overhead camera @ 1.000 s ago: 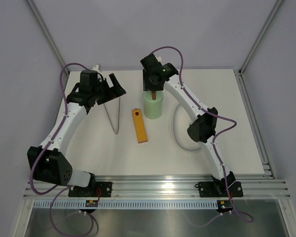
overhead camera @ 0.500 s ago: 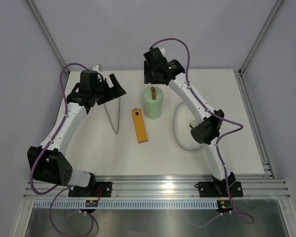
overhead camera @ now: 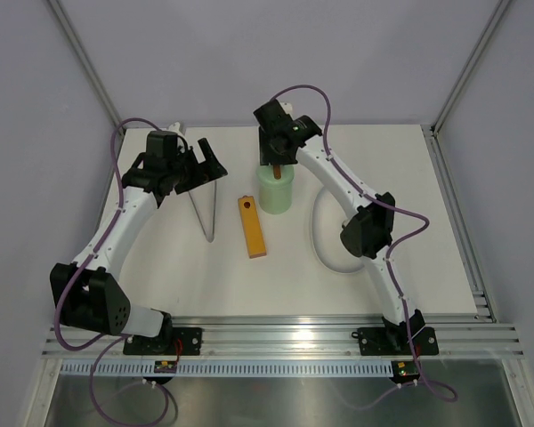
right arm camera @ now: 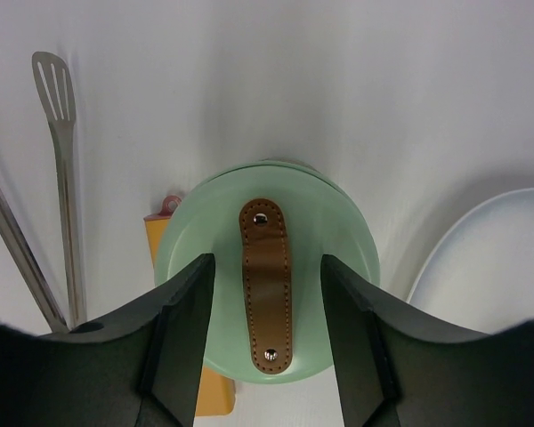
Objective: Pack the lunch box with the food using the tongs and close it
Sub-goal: Close the box lid on the packing box.
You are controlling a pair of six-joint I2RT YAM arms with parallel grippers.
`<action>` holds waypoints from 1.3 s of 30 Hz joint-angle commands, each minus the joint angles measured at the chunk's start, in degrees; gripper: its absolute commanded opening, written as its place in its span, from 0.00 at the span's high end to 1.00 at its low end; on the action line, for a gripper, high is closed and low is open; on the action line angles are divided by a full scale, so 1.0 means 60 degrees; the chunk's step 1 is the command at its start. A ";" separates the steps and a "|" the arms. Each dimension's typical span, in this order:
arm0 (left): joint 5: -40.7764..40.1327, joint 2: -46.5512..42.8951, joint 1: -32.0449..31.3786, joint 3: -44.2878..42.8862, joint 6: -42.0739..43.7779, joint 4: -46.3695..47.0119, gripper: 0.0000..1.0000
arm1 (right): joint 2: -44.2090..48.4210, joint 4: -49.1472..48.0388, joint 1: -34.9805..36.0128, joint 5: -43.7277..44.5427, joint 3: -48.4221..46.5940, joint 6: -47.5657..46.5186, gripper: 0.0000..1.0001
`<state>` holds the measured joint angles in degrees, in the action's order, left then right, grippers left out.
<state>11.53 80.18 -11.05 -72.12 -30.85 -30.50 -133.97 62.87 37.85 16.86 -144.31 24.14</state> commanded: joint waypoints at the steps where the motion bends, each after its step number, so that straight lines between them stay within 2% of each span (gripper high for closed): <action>1: -0.0105 -0.0371 0.0040 0.0081 0.0176 0.0293 0.01 | 0.1158 -0.0195 0.0094 0.0192 -0.0426 -0.0171 0.42; 5: -0.0134 -0.0400 0.0040 0.0110 0.0161 0.0265 0.01 | 0.1820 -0.0663 0.0094 0.0456 -0.0426 -0.0302 0.42; 9: -0.0178 -0.0444 0.0040 0.0140 0.0147 0.0294 0.01 | 0.1836 -0.0738 0.0094 0.0442 -0.0484 -0.0376 0.41; 14: -0.0208 -0.0459 0.0040 0.0169 0.0103 0.0264 0.01 | 0.1206 -0.0561 0.0094 0.0047 -0.0003 -0.0274 0.41; 18: -0.0208 -0.0444 0.0054 0.0184 0.0117 0.0279 0.01 | 0.0796 -0.0577 0.0094 -0.0349 0.1109 -0.0127 0.41; 22: -0.0179 -0.0444 0.0040 0.0271 0.0103 0.0323 0.01 | 0.0225 0.0126 0.0094 -0.0393 0.0879 -0.0083 0.41; 29: -0.0120 -0.0488 0.0040 0.0345 0.0117 0.0337 0.01 | 0.1350 -0.0238 0.0167 0.0044 0.0088 -0.0272 0.42; 34: -0.0149 -0.0488 0.0040 0.0242 0.0117 0.0294 0.01 | 0.2083 -0.0854 0.0211 0.0412 0.0087 -0.0434 0.42; 39: -0.0164 -0.0488 0.0040 0.0242 0.0117 0.0294 0.01 | 0.1880 -0.0768 0.0211 0.0281 0.0189 -0.0479 0.41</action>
<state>11.44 79.42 -11.05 -70.24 -30.85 -30.37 -124.75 59.46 38.46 17.34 -141.58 22.35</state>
